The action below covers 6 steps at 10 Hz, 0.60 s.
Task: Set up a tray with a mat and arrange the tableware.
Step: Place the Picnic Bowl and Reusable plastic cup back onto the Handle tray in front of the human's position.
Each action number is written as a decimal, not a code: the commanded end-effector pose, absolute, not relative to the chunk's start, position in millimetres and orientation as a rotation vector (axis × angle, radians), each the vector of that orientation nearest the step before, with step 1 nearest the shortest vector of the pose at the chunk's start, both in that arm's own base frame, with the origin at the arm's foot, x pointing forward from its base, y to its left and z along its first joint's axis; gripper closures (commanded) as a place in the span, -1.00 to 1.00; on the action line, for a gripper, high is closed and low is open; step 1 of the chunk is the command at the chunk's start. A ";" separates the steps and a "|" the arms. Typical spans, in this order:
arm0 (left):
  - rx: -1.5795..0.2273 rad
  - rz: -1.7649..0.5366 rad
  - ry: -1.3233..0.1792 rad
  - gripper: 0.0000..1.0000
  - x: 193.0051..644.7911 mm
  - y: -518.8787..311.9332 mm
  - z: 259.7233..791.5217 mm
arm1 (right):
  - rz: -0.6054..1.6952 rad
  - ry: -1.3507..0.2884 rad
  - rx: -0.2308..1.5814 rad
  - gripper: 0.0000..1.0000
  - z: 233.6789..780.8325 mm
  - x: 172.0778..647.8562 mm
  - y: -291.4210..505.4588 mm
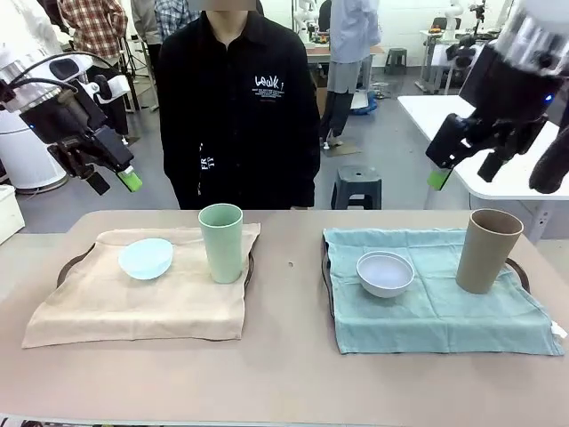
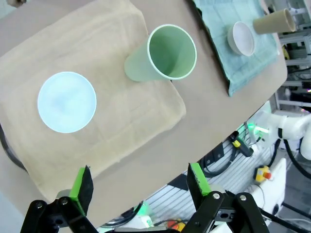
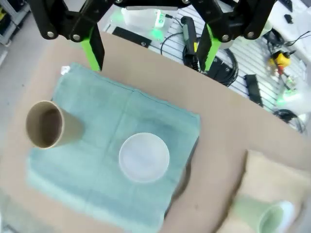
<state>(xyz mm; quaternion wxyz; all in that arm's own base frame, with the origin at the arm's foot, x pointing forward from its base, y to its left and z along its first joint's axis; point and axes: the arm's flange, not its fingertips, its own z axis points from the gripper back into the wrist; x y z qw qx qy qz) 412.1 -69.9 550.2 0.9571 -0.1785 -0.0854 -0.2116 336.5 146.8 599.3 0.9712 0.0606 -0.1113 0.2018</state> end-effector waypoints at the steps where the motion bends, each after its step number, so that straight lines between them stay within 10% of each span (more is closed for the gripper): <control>1: -0.354 -0.447 -0.186 -1.00 411.1 -81.0 549.0 | 0.551 -0.244 0.183 -1.00 569.9 361.4 198.7; 2: -0.362 -0.429 -0.173 -1.00 412.1 -69.9 550.2 | 0.408 -0.225 0.122 -1.00 599.3 336.5 146.8; 6: -1.134 -0.122 -0.307 -1.00 378.7 47.1 579.6 | -0.084 -0.331 0.858 -1.00 558.6 324.3 8.5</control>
